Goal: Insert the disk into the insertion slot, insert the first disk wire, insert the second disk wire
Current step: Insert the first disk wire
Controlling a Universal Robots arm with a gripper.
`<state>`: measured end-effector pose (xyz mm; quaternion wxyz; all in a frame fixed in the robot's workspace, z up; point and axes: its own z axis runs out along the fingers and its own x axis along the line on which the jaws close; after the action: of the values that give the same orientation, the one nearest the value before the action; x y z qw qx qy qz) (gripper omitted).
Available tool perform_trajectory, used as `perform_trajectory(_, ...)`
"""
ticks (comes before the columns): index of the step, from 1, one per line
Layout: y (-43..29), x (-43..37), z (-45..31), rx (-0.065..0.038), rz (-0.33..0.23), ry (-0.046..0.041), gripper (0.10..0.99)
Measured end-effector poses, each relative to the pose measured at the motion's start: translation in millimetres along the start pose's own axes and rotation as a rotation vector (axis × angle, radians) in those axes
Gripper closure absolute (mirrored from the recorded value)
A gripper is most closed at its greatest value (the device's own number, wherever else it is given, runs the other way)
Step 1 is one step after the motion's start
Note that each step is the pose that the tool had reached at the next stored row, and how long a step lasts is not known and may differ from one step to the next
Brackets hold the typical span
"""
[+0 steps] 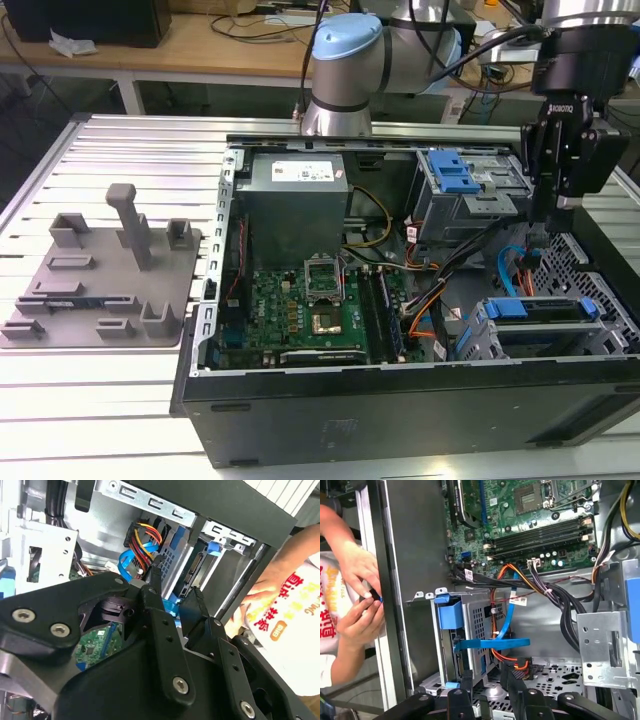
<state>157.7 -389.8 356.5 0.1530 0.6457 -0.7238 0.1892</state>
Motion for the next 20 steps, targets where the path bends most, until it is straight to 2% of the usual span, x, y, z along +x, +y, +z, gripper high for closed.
perform_trajectory(3, 0.2, -0.7, -0.1, 0.005, 0.028, 0.0, 0.671)
perform_trajectory(6, 0.2, -2.0, -0.1, 0.015, 0.054, -0.0007, 0.671)
perform_trajectory(10, 3.7, -4.5, 2.5, 0.017, 0.065, -0.0005, 0.671)
perform_trajectory(16, 4.1, -6.8, 6.7, 0.019, 0.061, 0.0025, 0.671)
perform_trajectory(20, 4.3, -9.7, 7.0, 0.023, 0.055, 0.0082, 0.671)
